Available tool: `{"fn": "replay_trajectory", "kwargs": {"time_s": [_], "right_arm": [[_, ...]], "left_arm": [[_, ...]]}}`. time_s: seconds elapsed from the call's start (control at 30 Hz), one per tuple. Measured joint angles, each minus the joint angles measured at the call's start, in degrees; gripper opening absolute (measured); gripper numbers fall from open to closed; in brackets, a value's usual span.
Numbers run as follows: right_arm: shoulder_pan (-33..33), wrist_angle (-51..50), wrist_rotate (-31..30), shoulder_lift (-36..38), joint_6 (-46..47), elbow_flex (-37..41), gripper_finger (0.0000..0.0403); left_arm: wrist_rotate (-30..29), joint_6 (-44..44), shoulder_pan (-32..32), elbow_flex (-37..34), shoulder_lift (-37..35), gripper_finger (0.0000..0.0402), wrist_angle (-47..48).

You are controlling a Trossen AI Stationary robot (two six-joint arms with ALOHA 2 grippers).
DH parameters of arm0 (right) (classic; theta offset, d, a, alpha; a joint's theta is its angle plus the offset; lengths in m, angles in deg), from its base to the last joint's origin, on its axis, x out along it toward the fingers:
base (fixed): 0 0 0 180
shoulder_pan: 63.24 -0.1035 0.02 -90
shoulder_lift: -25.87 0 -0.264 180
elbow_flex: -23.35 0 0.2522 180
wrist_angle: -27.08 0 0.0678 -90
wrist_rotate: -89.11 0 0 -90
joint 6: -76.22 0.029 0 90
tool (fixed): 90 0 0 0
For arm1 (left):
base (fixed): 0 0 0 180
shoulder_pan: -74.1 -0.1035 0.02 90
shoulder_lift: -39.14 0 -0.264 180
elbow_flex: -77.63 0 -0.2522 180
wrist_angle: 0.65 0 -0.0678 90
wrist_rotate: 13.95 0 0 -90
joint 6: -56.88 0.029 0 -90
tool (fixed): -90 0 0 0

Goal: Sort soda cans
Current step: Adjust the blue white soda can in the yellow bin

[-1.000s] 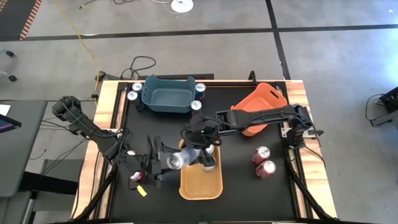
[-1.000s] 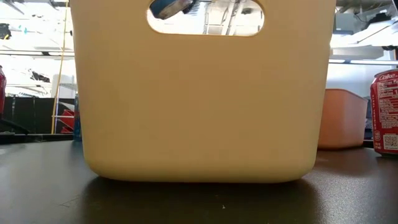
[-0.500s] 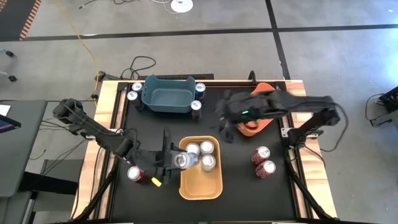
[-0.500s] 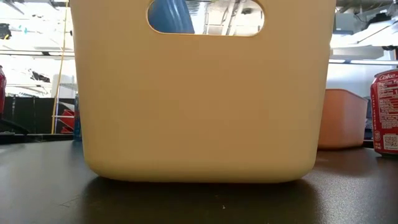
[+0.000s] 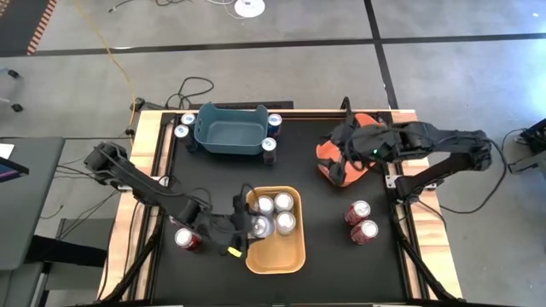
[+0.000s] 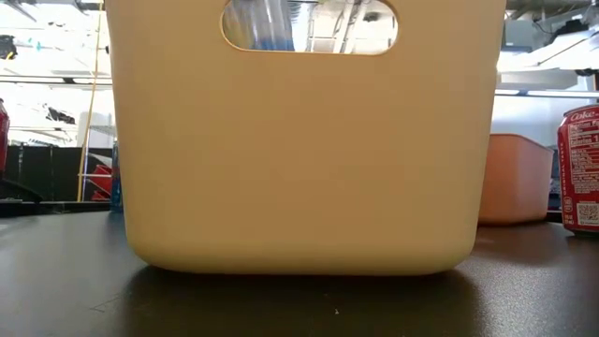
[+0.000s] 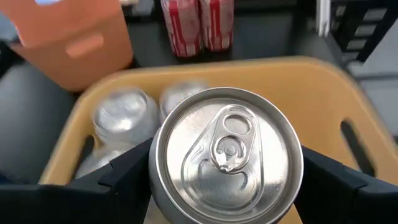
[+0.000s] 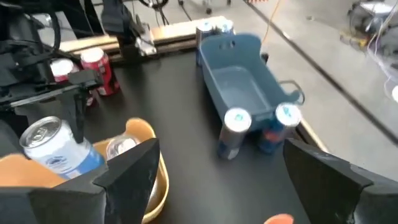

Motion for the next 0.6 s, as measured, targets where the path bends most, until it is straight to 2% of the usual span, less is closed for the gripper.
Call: {"fn": "replay_trajectory", "kwargs": {"time_s": [0.23, 0.43, 0.6], "right_arm": [[-1.07, 6.09, 0.06, 1.88, 3.01, 9.54, 0.0356], [-3.00, 9.73, 0.09, 1.90, 3.13, 11.94, 0.0356], [-4.46, 10.20, 0.12, 1.78, 3.59, 11.98, 0.0356]], "left_arm": [[2.09, -1.79, -1.53, 6.09, 7.08, 0.0298, 4.22], [2.13, -2.23, -2.93, 8.81, 11.35, 0.0302, 8.29], [2.05, -4.95, -4.32, 8.99, 11.89, 0.0303, 10.68]]}}
